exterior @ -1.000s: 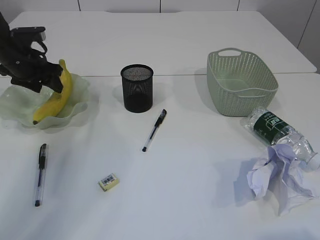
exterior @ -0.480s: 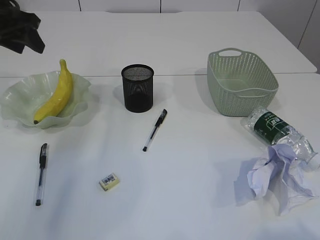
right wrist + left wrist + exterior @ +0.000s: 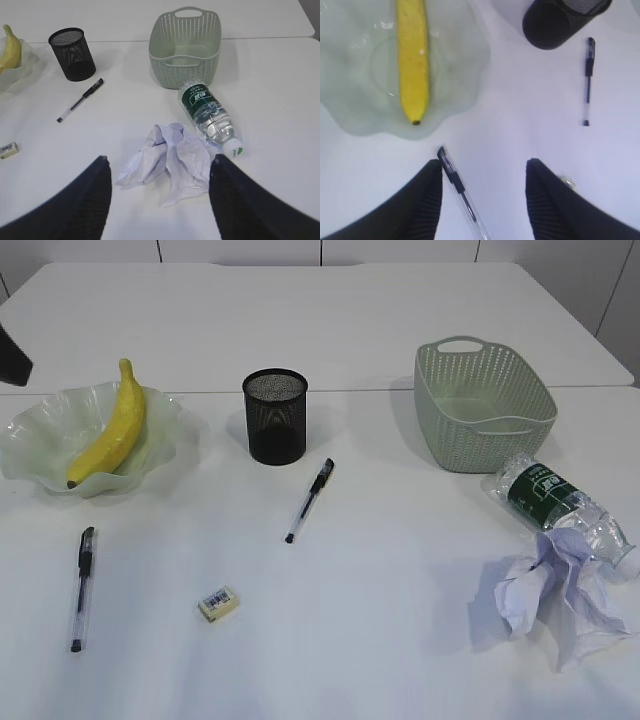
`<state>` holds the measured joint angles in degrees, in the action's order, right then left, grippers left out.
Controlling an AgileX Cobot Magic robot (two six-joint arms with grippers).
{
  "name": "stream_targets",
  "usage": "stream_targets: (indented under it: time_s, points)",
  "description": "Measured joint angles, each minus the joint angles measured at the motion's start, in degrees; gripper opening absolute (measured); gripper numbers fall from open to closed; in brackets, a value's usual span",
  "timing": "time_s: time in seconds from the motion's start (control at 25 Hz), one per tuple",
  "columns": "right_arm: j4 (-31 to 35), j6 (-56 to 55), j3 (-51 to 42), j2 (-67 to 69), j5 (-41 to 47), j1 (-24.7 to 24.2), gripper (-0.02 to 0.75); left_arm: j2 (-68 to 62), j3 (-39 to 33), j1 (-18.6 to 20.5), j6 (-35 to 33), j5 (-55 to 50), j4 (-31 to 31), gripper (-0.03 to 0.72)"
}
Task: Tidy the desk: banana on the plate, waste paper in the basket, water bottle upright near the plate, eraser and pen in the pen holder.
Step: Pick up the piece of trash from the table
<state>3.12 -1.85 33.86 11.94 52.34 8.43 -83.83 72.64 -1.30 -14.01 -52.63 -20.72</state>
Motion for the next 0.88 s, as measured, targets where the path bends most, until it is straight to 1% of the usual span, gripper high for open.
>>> stream_targets:
  time_s: [0.04,0.2,0.36,0.52,0.6,0.76,0.88]
  points:
    - [0.0,0.0,0.0,0.0,-0.1,0.0,0.461,3.5,-3.5,0.0,0.0,0.8,-0.1,0.382]
    - [0.0,0.0,0.0,0.0,-0.1,0.0,0.461,16.5,-12.5,0.0,0.4,1.1,1.5,0.382]
    - [0.2,0.0,0.0,0.3,-0.6,0.0,0.461,29.2,-18.3,0.0,6.7,-0.9,7.3,0.382]
    - [3.2,0.5,1.6,3.9,0.6,0.0,0.461,39.4,-19.8,0.0,11.0,-3.4,14.3,0.382]
    - [4.8,1.8,3.7,7.9,2.6,0.0,0.461,41.5,-19.9,0.0,12.8,-6.2,16.0,0.382]
    - [5.2,1.8,9.9,16.4,5.0,0.0,0.461,41.9,-20.1,0.0,14.5,-9.9,16.3,0.382]
    - [5.5,1.0,13.7,22.4,5.4,0.0,0.461,41.9,-20.1,0.0,14.8,-11.2,14.6,0.382]
